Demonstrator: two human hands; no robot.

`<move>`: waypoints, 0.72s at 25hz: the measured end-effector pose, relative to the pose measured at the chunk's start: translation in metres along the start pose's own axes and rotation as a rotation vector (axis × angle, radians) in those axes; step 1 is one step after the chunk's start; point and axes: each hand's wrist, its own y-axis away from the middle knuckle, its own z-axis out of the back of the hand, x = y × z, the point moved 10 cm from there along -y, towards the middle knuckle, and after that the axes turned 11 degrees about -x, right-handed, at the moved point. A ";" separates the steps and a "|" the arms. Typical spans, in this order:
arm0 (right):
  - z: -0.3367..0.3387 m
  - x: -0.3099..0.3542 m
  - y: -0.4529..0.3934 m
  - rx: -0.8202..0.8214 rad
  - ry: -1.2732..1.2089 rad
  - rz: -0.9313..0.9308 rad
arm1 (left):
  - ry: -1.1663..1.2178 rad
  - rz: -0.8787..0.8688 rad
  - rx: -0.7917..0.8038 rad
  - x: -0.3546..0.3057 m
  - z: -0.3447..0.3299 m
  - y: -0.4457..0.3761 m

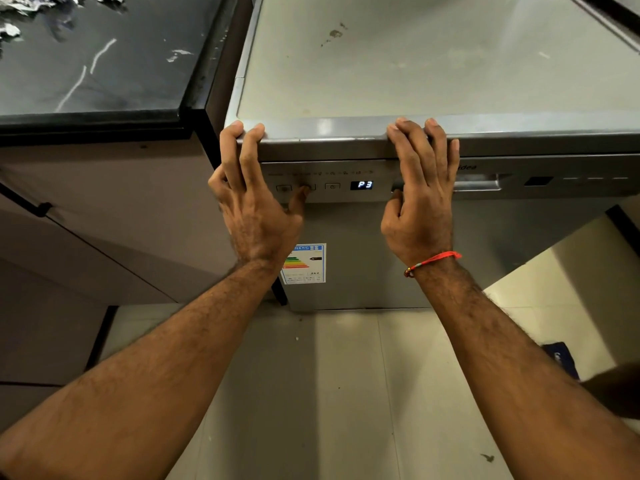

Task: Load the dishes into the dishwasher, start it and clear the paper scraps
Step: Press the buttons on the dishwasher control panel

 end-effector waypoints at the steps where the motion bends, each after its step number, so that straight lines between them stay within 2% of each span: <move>1: 0.000 0.000 0.000 0.009 0.000 0.000 | -0.003 -0.002 0.001 -0.001 0.001 0.000; 6: 0.007 0.007 -0.001 0.007 0.000 0.001 | -0.012 -0.025 0.026 0.000 0.002 0.001; 9: 0.013 0.017 0.027 0.011 0.062 0.007 | -0.011 -0.044 0.015 -0.001 0.003 0.001; 10: 0.004 0.022 0.046 0.107 0.109 0.007 | -0.007 -0.048 0.008 -0.001 0.003 0.001; 13: -0.043 0.021 0.104 0.587 0.147 -0.098 | 0.002 -0.039 0.012 0.001 0.001 0.002; 14: -0.053 0.023 0.111 0.655 0.168 -0.081 | 0.002 -0.037 0.013 0.001 0.001 0.002; 18: -0.074 0.026 0.101 0.744 0.188 -0.099 | -0.009 -0.036 -0.001 0.002 0.002 0.002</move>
